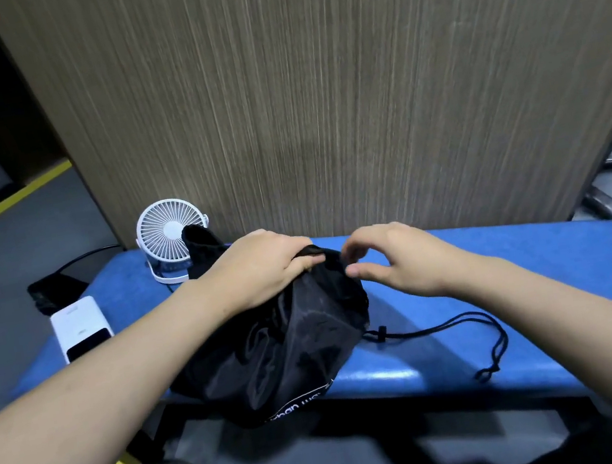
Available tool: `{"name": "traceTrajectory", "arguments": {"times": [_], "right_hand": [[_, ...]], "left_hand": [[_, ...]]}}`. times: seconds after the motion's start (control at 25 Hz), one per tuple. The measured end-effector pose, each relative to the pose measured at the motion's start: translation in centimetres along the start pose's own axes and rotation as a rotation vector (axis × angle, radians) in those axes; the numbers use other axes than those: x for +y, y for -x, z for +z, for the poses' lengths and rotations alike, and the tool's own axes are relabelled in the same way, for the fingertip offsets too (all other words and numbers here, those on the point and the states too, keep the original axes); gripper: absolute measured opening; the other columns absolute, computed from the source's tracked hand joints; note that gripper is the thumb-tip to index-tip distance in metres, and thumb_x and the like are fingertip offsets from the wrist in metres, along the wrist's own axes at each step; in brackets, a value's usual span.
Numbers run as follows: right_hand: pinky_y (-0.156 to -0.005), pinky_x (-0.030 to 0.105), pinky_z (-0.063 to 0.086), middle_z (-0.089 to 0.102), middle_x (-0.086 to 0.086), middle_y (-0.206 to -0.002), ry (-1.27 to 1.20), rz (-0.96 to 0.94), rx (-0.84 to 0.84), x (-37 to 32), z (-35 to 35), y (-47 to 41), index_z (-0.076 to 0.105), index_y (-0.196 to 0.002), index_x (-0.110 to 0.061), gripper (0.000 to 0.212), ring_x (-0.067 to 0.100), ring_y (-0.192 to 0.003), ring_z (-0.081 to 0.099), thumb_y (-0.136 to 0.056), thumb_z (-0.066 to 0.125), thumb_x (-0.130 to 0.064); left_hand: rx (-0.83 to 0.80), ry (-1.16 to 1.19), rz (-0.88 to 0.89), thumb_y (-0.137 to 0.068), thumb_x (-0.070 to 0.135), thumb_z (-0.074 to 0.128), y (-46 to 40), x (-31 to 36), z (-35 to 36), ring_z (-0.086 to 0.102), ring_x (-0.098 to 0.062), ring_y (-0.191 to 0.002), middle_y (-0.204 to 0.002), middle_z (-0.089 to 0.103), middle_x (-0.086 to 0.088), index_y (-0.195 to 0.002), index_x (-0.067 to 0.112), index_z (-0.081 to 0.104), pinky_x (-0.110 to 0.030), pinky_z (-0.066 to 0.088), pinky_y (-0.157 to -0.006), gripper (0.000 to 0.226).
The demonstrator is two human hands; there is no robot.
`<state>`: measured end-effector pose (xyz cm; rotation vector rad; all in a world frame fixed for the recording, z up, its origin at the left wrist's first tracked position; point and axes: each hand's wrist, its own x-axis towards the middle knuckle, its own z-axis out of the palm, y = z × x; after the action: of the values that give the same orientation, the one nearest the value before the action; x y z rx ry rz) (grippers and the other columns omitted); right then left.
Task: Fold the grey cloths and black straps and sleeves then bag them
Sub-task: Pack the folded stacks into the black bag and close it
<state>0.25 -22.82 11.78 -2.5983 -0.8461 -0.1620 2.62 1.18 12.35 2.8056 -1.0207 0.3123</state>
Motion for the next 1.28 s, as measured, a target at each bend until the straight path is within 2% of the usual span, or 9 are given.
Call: {"name": "traceTrajectory", "arguments": {"times": [0.16,0.32,0.4,0.52,0.72,0.8,0.96,1.16,1.28], "right_hand": [[-0.087,0.028,0.048,0.069,-0.006,-0.100,-0.218,0.025,0.018,-2.5,0.8,-1.8,0.060,-0.106,-0.020,0.024,0.014,-0.095,0.063,-0.091,0.071,-0.036],[-0.066,0.026,0.043,0.061,-0.005,-0.076,-0.400,0.115,0.043,-3.3,1.7,-2.9,0.053,-0.093,-0.023,0.015,0.011,-0.067,0.052,-0.095,0.068,-0.024],[-0.060,0.026,0.038,0.059,-0.006,-0.070,-0.320,0.127,0.042,-3.3,1.7,-3.0,0.056,-0.090,-0.022,0.011,0.008,-0.061,0.045,-0.101,0.059,-0.025],[-0.060,0.034,0.036,0.052,-0.003,-0.060,-0.051,0.079,0.036,-2.7,1.3,-2.5,0.061,-0.086,-0.017,0.024,0.013,-0.059,0.043,-0.103,0.053,-0.031],[-0.056,0.033,0.026,0.034,-0.007,-0.051,0.150,0.031,0.059,-1.3,0.3,-1.9,0.066,-0.095,-0.022,0.020,0.022,-0.057,0.039,-0.103,0.052,-0.032],[-0.055,0.033,0.026,0.033,-0.010,-0.048,0.182,0.025,0.087,-0.6,-0.2,-1.4,0.066,-0.091,-0.022,0.019,0.024,-0.056,0.037,-0.102,0.053,-0.030],[-0.057,0.032,0.029,0.034,-0.012,-0.046,0.205,0.114,0.144,3.0,-2.0,0.8,0.065,-0.084,-0.020,0.016,0.011,-0.050,0.036,-0.098,0.059,-0.022],[-0.049,0.026,0.028,0.031,-0.009,-0.042,0.228,0.200,0.185,6.9,-2.6,3.4,0.063,-0.077,-0.020,0.020,0.002,-0.045,0.033,-0.097,0.061,-0.020],[-0.053,0.034,0.027,0.036,-0.006,-0.046,0.243,0.290,0.144,8.2,-1.6,3.6,0.062,-0.082,-0.023,0.021,0.005,-0.049,0.037,-0.101,0.056,-0.029]], "left_hand": [[0.034,-0.032,-0.009,-0.103,0.039,0.042,0.0,-0.2,0.1,0.059,-0.030,-0.094,-0.091,0.067,-0.003,-0.113,0.025,0.052,-0.034,0.027,-0.069,0.021],[0.021,-0.028,-0.019,-0.101,0.033,0.042,0.2,-0.7,-0.2,0.058,-0.032,-0.091,-0.089,0.065,-0.004,-0.108,0.023,0.049,-0.035,0.028,-0.067,0.013],[0.015,-0.066,0.010,-0.102,0.034,0.042,0.5,-0.9,-0.4,0.058,-0.032,-0.091,-0.090,0.066,-0.004,-0.106,0.023,0.050,-0.035,0.025,-0.067,0.014],[0.011,-0.156,0.085,-0.104,0.043,0.038,1.0,-1.3,-0.4,0.058,-0.030,-0.089,-0.091,0.067,-0.001,-0.103,0.022,0.054,-0.031,0.021,-0.068,0.027],[0.034,-0.167,0.163,-0.105,0.047,0.033,1.0,-2.4,0.2,0.048,-0.019,-0.070,-0.075,0.056,0.009,-0.084,0.027,0.040,-0.029,0.039,-0.090,0.029],[0.046,-0.150,0.163,-0.104,0.048,0.031,1.2,-3.7,0.4,0.052,-0.020,-0.070,-0.075,0.059,0.008,-0.082,0.027,0.039,-0.027,0.038,-0.088,0.032],[0.080,-0.156,0.167,-0.096,0.057,0.015,2.2,-6.5,0.2,0.060,-0.020,-0.075,-0.078,0.068,0.005,-0.079,0.030,0.038,-0.025,0.036,-0.083,0.040],[0.027,-0.210,0.103,-0.097,0.058,0.018,2.3,-7.7,0.2,0.063,-0.021,-0.080,-0.080,0.067,0.006,-0.080,0.030,0.036,-0.024,0.034,-0.084,0.038],[-0.048,-0.269,0.040,-0.104,0.051,0.031,1.3,-5.5,0.4,0.063,-0.028,-0.091,-0.092,0.069,0.001,-0.086,0.025,0.046,-0.032,0.035,-0.077,0.035]]}}
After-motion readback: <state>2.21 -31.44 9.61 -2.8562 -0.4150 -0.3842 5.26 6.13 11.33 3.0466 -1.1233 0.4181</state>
